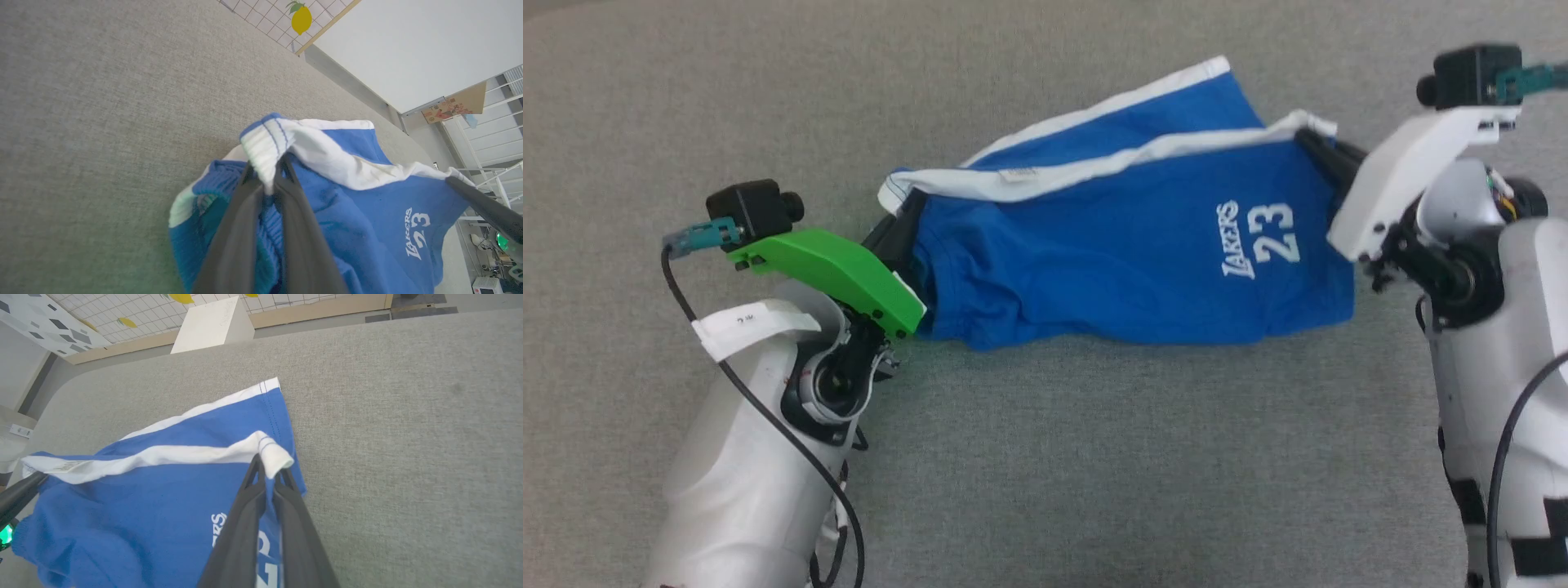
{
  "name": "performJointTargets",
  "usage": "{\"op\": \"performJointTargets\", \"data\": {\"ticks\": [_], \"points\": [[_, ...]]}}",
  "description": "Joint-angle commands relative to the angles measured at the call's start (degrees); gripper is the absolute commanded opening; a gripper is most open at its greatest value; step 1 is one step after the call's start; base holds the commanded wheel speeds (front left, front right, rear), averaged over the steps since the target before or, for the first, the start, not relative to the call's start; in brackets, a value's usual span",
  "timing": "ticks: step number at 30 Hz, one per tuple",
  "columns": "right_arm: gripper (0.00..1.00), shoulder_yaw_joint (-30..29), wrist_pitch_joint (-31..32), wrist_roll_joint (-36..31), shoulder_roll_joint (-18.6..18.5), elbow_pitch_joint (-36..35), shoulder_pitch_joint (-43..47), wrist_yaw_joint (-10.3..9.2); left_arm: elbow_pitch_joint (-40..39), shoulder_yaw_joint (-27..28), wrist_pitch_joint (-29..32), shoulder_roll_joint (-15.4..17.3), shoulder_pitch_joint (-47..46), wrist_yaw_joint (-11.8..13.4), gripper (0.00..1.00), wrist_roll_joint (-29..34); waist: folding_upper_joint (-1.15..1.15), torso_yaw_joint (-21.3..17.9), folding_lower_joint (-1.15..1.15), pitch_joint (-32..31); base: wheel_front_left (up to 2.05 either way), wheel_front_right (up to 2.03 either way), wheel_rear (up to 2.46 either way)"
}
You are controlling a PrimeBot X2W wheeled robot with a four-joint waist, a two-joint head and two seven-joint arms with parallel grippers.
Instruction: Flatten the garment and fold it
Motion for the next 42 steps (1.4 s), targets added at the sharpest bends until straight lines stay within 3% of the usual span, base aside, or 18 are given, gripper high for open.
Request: {"op": "performJointTargets", "data": {"ticks": [1, 17, 28, 29, 30, 31, 32, 33, 34, 42], "points": [[0.0, 0.32, -1.26, -0.61, 0.23, 1.38, -2.42, -0.09, 0.52, 0.34, -0.48, 0.05, -1.3, -0.49, 0.0, 0.55, 0.0, 0.72, 0.0, 4.38, 0.0, 0.0, 0.0], [0.0, 4.73, -6.75, -5.36, 0.12, 17.99, -19.92, -0.09, -2.09, 2.65, -2.85, 0.76, -3.44, -0.91, 0.0, -0.16, 0.0, 3.57, 0.0, 8.98, 0.0, 0.0, 0.0], [0.0, 2.1, -6.31, -12.44, 0.56, 26.88, -24.8, -0.09, -3.29, 1.3, -0.95, 0.32, -3.25, -0.47, 0.0, -0.63, 0.0, 4.27, 0.0, 9.44, 0.0, 0.0, 0.0], [0.37, 1.91, -6.64, -12.75, 0.72, 27.23, -24.96, -0.09, -3.29, 1.28, -0.91, 0.36, -3.2, -0.41, 0.0, -0.64, 0.0, 4.25, 0.0, 9.37, 0.0, 0.0, 0.0], [1.0, 1.9, -6.77, -12.96, 0.86, 27.53, -25.06, -0.09, -3.19, 1.23, -0.75, 0.4, -3.14, -0.28, 0.0, -0.66, 0.0, 4.24, 0.0, 9.27, 0.0, 0.0, 0.0], [1.0, 1.71, -7.17, -13.01, 1.03, 27.76, -25.2, -0.09, -3.07, 1.15, -0.49, 0.45, -3.08, -0.14, 0.08, -0.7, 0.0, 4.23, 0.0, 9.12, 0.0, 0.0, 0.0], [1.0, 1.57, -7.4, -13.03, 1.15, 27.99, -25.31, -0.09, -3.02, 1.12, -0.42, 0.48, -3.03, -0.08, 0.44, -0.73, 0.0, 4.22, 0.0, 8.97, 0.0, 0.0, 0.0], [1.0, 1.56, -7.6, -13.15, 1.23, 28.26, -25.46, -0.09, -2.91, 1.05, -0.21, 0.57, -2.94, 0.09, 0.93, -0.71, 0.0, 4.21, 0.0, 8.78, 0.0, 0.0, 0.0], [1.0, 1.51, -7.95, -13.11, 1.3, 28.37, -25.54, -0.09, -2.79, 0.97, -0.01, 0.63, -2.85, 0.2, 1.0, -0.73, 0.0, 4.22, 0.0, 8.52, 0.0, 0.0, 0.0], [1.0, 2.03, -11.91, -10.02, 1.83, 28.63, -24.65, -0.09, -2.08, 1.37, 0.09, 0.68, -1.43, 0.82, 1.0, -1.51, 0.0, 4.2, 0.0, 3.83, 0.0, 0.0, 0.0]]}}
